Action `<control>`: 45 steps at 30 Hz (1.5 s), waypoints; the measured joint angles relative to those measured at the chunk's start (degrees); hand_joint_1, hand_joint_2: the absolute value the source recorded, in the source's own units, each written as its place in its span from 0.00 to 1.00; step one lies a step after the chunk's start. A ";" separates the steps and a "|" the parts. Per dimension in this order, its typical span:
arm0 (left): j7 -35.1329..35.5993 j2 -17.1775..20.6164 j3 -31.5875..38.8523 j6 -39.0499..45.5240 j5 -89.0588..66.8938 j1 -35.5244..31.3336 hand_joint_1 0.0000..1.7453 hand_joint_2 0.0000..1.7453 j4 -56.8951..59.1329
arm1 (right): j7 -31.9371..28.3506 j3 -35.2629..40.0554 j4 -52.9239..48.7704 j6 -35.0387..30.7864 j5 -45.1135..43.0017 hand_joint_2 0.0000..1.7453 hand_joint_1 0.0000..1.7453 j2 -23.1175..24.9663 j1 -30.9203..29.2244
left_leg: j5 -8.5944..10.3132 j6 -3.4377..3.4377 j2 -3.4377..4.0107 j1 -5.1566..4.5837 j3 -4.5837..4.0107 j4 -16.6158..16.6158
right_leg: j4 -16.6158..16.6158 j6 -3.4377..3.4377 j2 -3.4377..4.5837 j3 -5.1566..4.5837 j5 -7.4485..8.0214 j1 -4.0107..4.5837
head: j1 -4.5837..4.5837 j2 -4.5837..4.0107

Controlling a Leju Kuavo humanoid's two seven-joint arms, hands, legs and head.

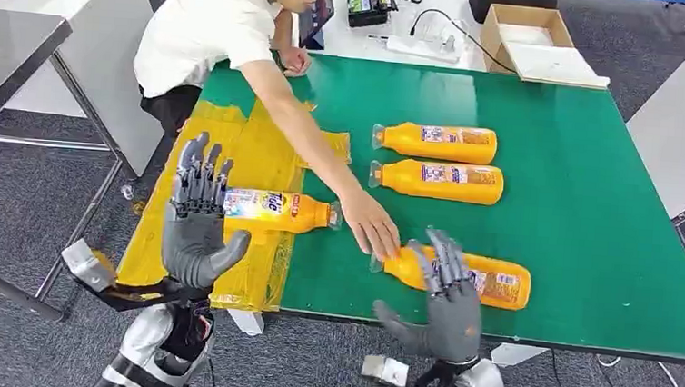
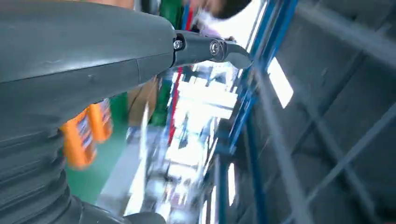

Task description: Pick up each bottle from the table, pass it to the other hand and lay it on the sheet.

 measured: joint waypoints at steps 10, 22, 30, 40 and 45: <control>-2.73 -0.39 -3.52 7.44 -9.42 1.61 0.00 1.00 -2.29 | 5.12 -1.46 8.04 0.00 4.13 1.00 0.00 -3.21 -4.15 | -0.01 0.00 0.03 0.06 0.06 0.00 | -0.01 0.01 0.03 -0.02 0.01 0.07 | -0.02 0.00; -2.84 -0.31 -4.98 5.46 -9.64 2.65 0.00 1.00 -2.29 | 19.11 -0.52 19.43 1.00 10.75 1.00 0.00 -9.59 -11.84 | 0.02 0.05 0.03 -0.04 0.03 0.02 | -0.01 0.10 0.02 0.00 0.07 -0.05 | 0.00 0.00; -2.88 -0.28 -5.90 5.08 -9.50 2.79 0.00 1.00 -2.29 | 17.38 2.35 23.69 3.67 6.26 1.00 0.00 -10.99 -14.29 | 0.02 0.04 0.01 0.05 0.03 0.01 | -0.01 0.09 0.01 -0.01 0.06 0.06 | -0.04 0.00; -2.88 -0.28 -6.14 5.08 -9.50 2.81 0.00 1.00 -2.29 | 17.42 3.28 25.22 3.67 6.21 1.00 0.00 -11.34 -14.67 | 0.02 0.04 0.02 0.01 0.02 0.01 | -0.01 0.09 0.02 0.00 0.06 0.02 | -0.04 0.00; -2.88 -0.26 -6.16 5.08 -9.48 2.81 0.00 1.00 -2.29 | 17.44 3.39 25.57 3.65 6.21 1.00 0.00 -11.36 -14.75 | 0.02 0.04 0.02 0.02 0.03 0.01 | -0.01 0.09 0.02 -0.01 0.06 0.03 | -0.04 0.00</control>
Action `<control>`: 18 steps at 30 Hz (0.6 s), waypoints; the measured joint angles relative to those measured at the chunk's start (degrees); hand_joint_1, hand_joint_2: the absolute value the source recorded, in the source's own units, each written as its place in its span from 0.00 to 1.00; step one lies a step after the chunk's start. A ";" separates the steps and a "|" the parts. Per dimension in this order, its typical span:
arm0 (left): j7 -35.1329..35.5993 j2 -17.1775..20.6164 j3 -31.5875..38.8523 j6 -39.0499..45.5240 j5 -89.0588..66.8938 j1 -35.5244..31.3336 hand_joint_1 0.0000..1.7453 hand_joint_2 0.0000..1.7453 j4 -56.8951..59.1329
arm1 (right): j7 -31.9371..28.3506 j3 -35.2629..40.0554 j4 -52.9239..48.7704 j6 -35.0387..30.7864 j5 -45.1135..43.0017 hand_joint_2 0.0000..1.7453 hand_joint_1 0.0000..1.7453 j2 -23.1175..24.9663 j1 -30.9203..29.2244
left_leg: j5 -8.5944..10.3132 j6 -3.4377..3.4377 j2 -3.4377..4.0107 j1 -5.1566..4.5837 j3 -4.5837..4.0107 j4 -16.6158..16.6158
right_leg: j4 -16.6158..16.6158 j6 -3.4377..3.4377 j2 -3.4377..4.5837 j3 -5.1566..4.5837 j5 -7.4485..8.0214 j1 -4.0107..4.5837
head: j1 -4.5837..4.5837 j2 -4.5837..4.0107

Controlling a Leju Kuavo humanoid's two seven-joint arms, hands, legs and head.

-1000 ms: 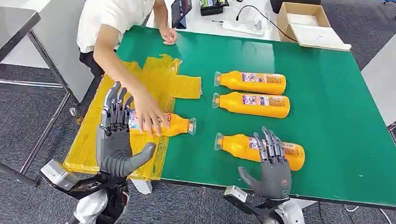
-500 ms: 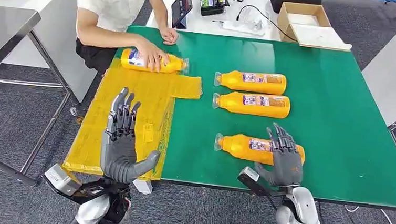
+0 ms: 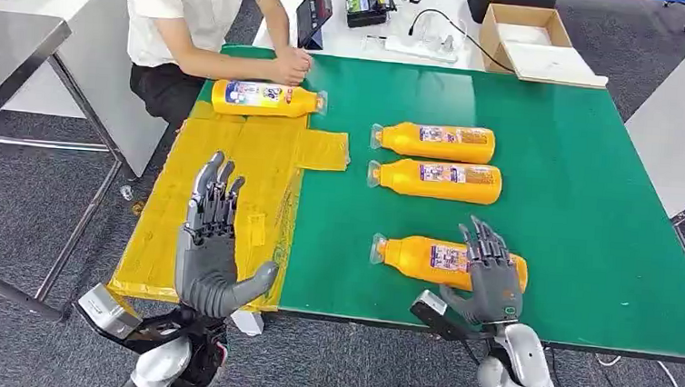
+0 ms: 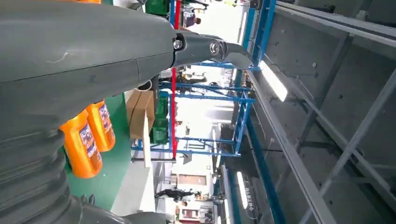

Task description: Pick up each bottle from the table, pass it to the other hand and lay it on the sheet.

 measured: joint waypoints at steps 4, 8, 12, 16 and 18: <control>0.00 0.00 0.00 0.00 0.00 0.00 0.00 1.00 0.00 | 0.00 0.04 0.20 0.00 0.00 1.00 0.00 -0.04 -0.01 | 0.00 0.00 0.00 0.00 0.00 0.00 | 0.00 0.00 0.00 0.00 0.00 0.00 | 0.02 0.00; 0.02 0.00 0.00 -0.46 0.09 0.00 0.00 1.00 0.00 | 3.16 0.85 0.72 3.18 0.96 1.00 0.00 -0.37 -0.41 | 0.00 0.00 0.00 0.00 0.00 0.00 | 0.00 0.00 0.00 0.00 0.00 -0.01 | 0.02 0.00; 0.48 0.00 0.00 -1.83 0.28 0.03 0.00 1.00 0.00 | 8.23 2.82 2.36 9.46 1.51 1.00 0.00 -1.16 -1.58 | 0.00 0.00 0.00 -0.01 0.00 0.00 | 0.00 0.00 0.00 0.01 0.00 -0.01 | 0.02 0.00; 1.77 0.15 0.00 -4.40 1.14 0.18 0.00 1.00 0.07 | 11.89 4.64 2.64 13.97 1.35 1.00 0.00 -2.10 -2.81 | 0.00 0.00 0.02 -0.01 0.08 0.00 | -0.01 0.00 0.02 0.03 0.00 0.00 | 0.00 0.00; 2.64 0.20 0.00 -5.55 1.40 0.31 0.00 1.00 0.11 | 13.42 5.35 2.64 16.63 0.96 1.00 0.00 -2.47 -3.57 | -0.01 0.00 0.03 0.00 0.16 0.00 | -0.02 0.00 0.02 0.09 0.00 0.00 | 0.00 0.00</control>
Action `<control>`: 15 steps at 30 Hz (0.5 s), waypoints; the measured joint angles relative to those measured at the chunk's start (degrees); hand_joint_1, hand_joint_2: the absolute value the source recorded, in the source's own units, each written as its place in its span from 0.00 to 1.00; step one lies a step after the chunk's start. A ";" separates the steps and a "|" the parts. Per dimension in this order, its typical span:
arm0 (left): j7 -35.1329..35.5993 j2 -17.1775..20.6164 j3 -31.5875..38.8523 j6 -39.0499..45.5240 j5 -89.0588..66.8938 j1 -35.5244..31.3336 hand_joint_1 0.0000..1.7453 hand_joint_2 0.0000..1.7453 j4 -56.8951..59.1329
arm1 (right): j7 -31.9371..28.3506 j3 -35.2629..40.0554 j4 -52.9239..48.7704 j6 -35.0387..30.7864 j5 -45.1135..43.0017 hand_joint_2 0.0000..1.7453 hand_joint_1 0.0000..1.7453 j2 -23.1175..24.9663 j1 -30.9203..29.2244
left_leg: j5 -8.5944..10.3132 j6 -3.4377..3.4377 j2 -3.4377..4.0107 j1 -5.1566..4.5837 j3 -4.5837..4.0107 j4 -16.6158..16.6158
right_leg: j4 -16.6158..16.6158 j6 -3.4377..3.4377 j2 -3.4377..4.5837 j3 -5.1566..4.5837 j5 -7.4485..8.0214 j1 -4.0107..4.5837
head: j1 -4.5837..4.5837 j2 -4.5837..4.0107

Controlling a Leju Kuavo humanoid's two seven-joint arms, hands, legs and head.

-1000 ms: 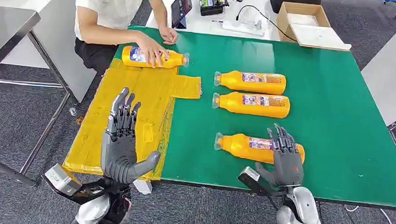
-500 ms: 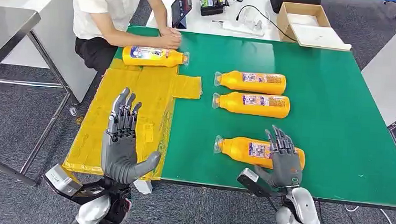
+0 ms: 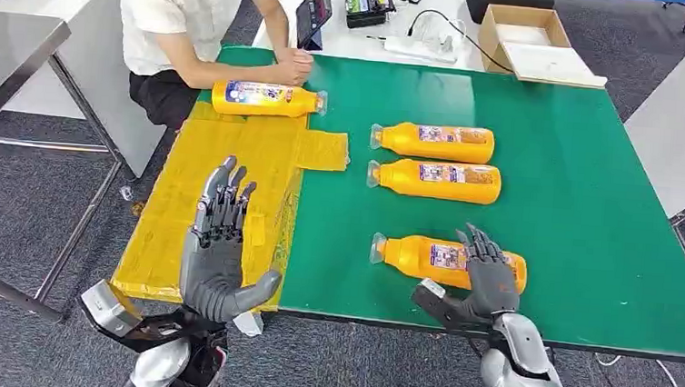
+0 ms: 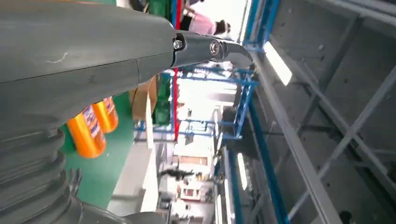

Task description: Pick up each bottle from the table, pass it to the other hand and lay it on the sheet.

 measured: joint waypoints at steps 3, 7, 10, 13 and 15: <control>2.56 0.00 0.00 -0.59 0.26 0.29 0.00 1.00 0.20 | 8.54 0.44 0.04 4.93 2.54 1.00 0.00 -0.24 -1.06 | -0.03 0.00 0.03 0.00 0.21 0.00 | -0.02 0.00 0.01 0.16 0.00 0.00 | 0.00 0.00; 4.20 -0.02 0.07 -1.92 0.24 0.70 0.00 1.00 0.37 | 14.91 1.01 -0.52 9.38 4.37 1.00 0.00 -0.11 -1.76 | -0.09 0.02 -0.01 0.00 0.61 -0.01 | -0.10 0.02 0.01 0.13 -0.11 0.00 | 0.00 0.00; 4.66 -0.04 0.11 -2.45 0.24 0.71 0.00 1.00 0.39 | 15.81 1.23 -0.90 10.41 4.81 1.00 0.00 -0.46 -1.82 | -0.14 0.08 -0.06 -0.02 0.79 -0.02 | -0.12 0.04 0.00 0.24 -0.21 0.00 | 0.02 0.00; 4.88 -0.04 0.20 -2.89 0.48 0.71 0.00 1.00 0.48 | 16.33 1.33 -1.37 10.93 5.38 1.00 0.00 -1.05 -1.78 | -0.05 0.11 -0.03 -0.03 0.79 -0.01 | -0.13 0.12 0.01 0.80 -0.05 -0.01 | 0.02 0.00; 4.92 -0.20 0.26 -2.91 0.55 0.70 0.00 1.00 0.48 | 16.62 1.38 -1.68 11.07 5.66 1.00 0.00 -1.46 -1.79 | -0.03 0.10 -0.03 -0.03 0.82 -0.01 | -0.13 0.04 0.00 0.83 0.02 -0.01 | 0.04 0.00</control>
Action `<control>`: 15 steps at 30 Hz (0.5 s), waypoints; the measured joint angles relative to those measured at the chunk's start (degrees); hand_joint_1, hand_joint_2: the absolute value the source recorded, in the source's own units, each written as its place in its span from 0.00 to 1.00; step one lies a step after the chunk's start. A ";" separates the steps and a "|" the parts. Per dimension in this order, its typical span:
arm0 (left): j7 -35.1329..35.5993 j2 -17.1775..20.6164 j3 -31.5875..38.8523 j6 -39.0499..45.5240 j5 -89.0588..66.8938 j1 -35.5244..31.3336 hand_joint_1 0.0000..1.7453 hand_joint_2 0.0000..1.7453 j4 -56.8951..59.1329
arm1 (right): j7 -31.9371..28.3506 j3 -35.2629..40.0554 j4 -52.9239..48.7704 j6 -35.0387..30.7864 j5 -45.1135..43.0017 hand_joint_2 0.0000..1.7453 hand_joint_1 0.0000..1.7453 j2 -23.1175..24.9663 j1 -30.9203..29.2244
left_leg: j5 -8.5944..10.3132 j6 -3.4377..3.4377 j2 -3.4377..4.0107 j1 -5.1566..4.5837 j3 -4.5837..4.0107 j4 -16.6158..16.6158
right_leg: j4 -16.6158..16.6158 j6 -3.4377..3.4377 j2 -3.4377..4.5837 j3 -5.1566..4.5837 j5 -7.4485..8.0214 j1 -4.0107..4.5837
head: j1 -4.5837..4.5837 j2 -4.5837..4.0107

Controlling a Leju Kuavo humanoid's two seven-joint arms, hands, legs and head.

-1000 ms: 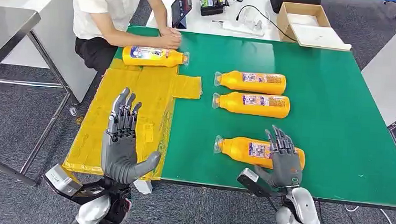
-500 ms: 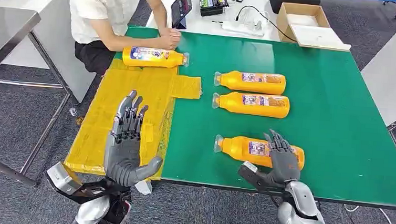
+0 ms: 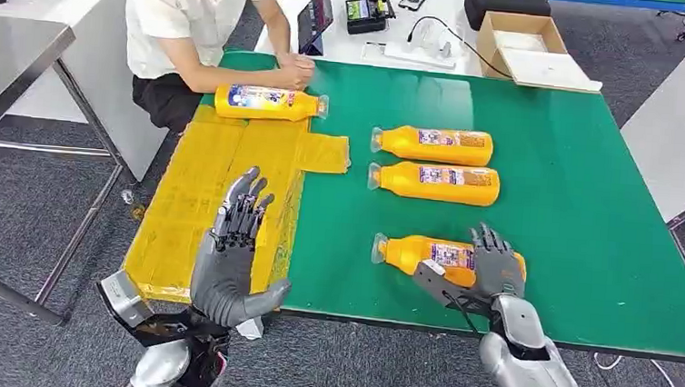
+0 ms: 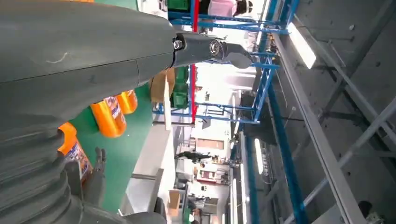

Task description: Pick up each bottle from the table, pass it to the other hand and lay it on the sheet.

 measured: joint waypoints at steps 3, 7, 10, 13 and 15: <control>0.22 -0.26 0.13 -0.59 0.45 0.00 0.00 1.00 0.00 | 0.74 0.04 -0.42 0.04 0.76 1.00 0.00 -0.35 0.00 | -0.01 0.00 0.01 0.00 0.01 0.00 | 0.00 0.00 0.00 0.02 0.00 0.00 | -0.02 0.00; 1.12 -0.31 0.33 -2.32 2.38 0.02 0.00 1.00 0.00 | 2.32 0.42 -1.42 1.47 2.43 1.00 0.00 -1.12 0.00 | 0.00 0.00 0.00 0.00 0.02 0.00 | -0.01 0.00 0.00 0.03 0.00 0.01 | -0.02 0.00; 1.62 -0.31 0.44 -3.21 3.21 0.07 0.00 1.00 0.00 | 2.51 0.52 -2.45 3.41 2.71 1.00 0.96 -2.28 -0.06 | 0.00 0.00 0.00 0.00 0.01 0.00 | -0.01 0.00 0.00 0.04 0.00 0.00 | -0.02 0.00; 1.97 -0.31 0.63 -3.91 3.83 0.06 0.00 1.00 0.00 | 1.46 0.74 -2.80 6.50 2.40 1.00 0.98 -3.33 -0.46 | 0.00 0.00 0.01 0.00 0.02 0.00 | -0.01 0.00 0.00 0.05 0.00 0.00 | 0.00 0.00; 2.14 -0.31 0.68 -4.15 4.22 0.03 0.00 1.00 0.00 | -0.17 1.09 -2.80 7.82 1.53 1.00 0.98 -4.15 -0.65 | 0.00 0.00 0.00 0.00 -0.01 0.00 | -0.01 0.01 0.00 0.02 0.01 0.00 | 0.00 0.00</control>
